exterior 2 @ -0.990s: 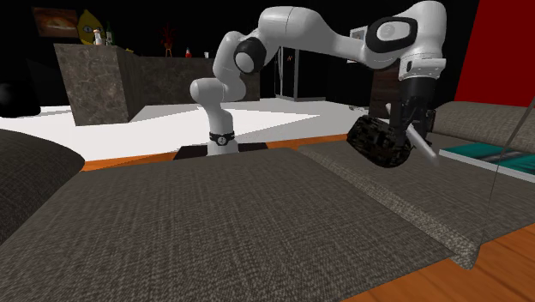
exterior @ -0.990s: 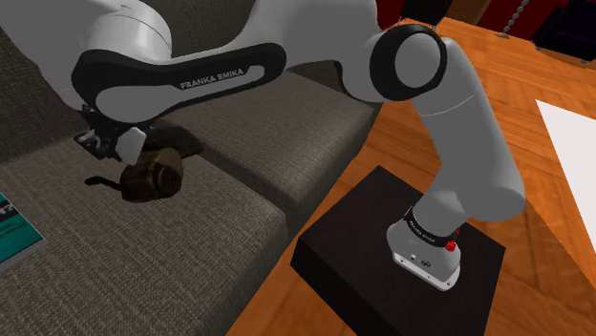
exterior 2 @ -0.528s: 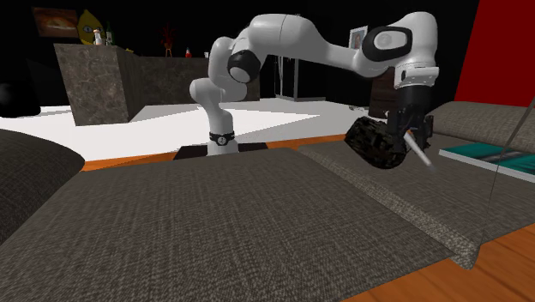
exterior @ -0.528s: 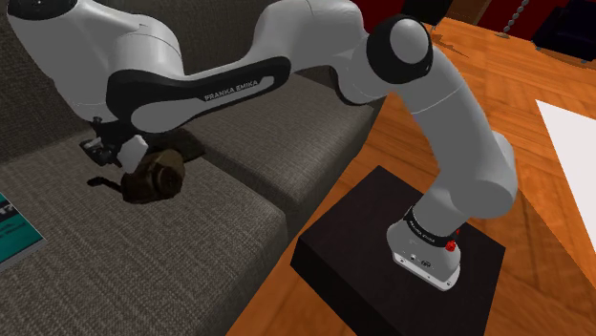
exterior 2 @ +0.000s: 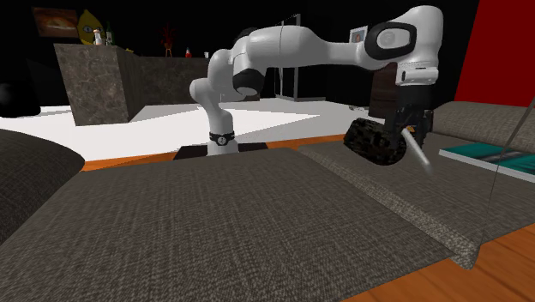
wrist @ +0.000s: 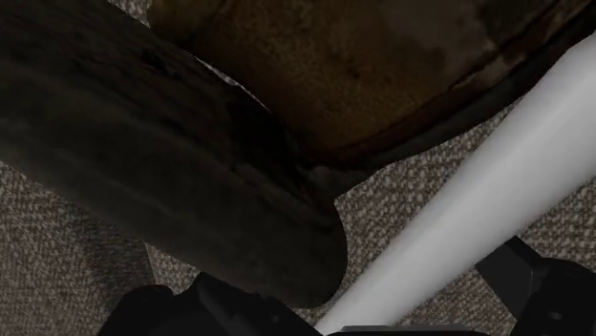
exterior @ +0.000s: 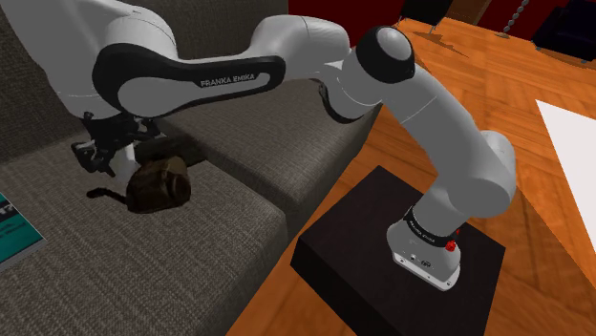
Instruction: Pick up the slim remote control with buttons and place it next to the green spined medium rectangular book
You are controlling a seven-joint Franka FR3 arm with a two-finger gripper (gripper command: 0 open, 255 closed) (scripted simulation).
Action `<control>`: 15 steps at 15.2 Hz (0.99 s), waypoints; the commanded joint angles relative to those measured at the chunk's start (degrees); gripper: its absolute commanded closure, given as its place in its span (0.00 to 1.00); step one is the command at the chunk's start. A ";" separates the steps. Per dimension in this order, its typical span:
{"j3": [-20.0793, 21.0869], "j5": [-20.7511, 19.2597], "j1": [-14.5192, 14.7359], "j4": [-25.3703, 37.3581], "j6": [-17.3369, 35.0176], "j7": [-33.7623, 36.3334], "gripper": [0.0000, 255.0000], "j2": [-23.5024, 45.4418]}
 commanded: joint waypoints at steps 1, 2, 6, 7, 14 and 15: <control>0.22 7.83 1.68 2.17 -1.14 -0.83 0.00 0.66; -0.02 7.64 2.49 2.18 -0.88 -0.07 0.00 1.01; 3.32 6.29 -0.18 -0.01 -3.21 1.06 0.00 0.43; 3.60 6.58 0.39 1.20 -4.22 0.64 0.00 -0.13; 3.62 6.56 0.39 1.20 -4.23 0.65 0.00 -0.11; 3.62 6.56 0.38 1.20 -4.23 0.65 0.00 -0.11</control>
